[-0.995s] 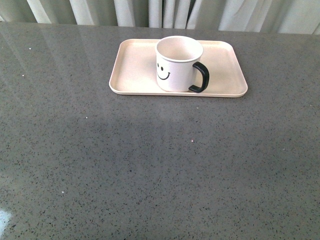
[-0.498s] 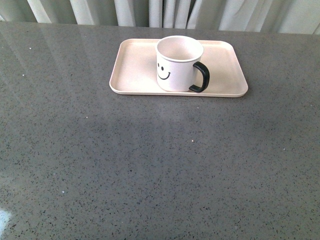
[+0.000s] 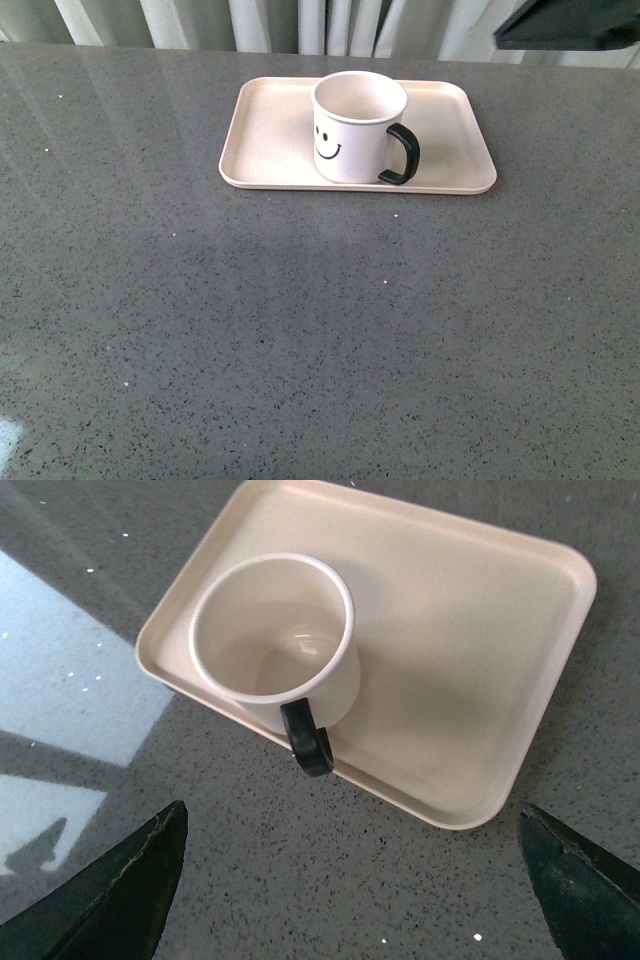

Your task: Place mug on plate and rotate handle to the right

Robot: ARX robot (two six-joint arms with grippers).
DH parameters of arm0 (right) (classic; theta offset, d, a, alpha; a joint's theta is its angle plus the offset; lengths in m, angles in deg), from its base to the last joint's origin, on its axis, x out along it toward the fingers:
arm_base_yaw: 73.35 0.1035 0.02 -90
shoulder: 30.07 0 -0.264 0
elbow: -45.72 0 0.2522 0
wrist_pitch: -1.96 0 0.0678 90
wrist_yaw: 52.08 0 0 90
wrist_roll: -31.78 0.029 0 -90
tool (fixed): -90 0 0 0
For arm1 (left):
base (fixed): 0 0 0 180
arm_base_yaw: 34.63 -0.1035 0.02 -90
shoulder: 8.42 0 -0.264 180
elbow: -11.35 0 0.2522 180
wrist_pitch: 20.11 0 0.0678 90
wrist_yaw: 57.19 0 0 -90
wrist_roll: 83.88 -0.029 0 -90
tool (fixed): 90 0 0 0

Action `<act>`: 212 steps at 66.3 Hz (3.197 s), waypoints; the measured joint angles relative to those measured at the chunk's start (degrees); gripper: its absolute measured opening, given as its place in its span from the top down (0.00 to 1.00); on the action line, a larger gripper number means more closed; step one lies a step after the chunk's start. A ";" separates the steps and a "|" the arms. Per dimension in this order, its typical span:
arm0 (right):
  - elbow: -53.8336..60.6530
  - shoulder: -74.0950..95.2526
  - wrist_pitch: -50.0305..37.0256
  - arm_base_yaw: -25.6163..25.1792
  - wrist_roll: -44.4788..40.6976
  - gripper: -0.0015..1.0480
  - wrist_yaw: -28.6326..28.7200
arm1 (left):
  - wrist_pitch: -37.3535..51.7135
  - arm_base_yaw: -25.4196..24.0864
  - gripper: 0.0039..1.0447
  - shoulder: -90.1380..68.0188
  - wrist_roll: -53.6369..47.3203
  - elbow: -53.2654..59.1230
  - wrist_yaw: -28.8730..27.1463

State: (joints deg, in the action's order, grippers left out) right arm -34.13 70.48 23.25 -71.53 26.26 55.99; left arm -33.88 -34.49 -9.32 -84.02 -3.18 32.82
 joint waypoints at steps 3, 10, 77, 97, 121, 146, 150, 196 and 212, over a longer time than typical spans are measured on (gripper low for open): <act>-2.19 2.43 0.79 0.61 1.33 0.09 -0.92 | -0.02 0.00 0.09 0.00 0.00 0.00 0.00; -7.69 8.00 3.91 2.14 5.40 0.09 -3.15 | -0.02 0.00 0.09 0.00 0.00 0.00 0.00; -35.56 28.98 18.23 8.20 16.72 0.09 -12.39 | -0.02 0.00 0.09 0.00 0.00 0.00 0.00; -37.77 31.17 19.80 8.44 17.46 0.29 -13.42 | -0.02 0.00 0.09 0.00 0.02 0.00 0.00; -40.44 33.22 22.21 9.03 18.86 0.81 -14.45 | -0.02 0.00 0.09 0.00 0.02 0.00 0.00; -41.48 33.22 22.82 8.50 17.68 0.98 -15.80 | -0.02 0.00 0.09 0.00 0.02 0.00 0.00; -42.01 33.22 23.06 8.24 15.82 0.98 -16.02 | 0.00 0.00 0.09 0.00 0.00 0.00 0.00; -55.58 37.31 33.44 7.28 -16.94 0.98 -7.30 | -0.02 0.00 0.09 0.00 0.00 0.00 0.00; -57.29 38.18 34.14 7.32 -21.16 0.98 -7.15 | -0.02 0.00 0.09 0.00 0.00 0.00 0.00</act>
State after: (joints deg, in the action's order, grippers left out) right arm -91.42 108.66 57.39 -64.21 5.10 48.84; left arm -33.90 -34.49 -9.32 -84.02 -3.18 32.82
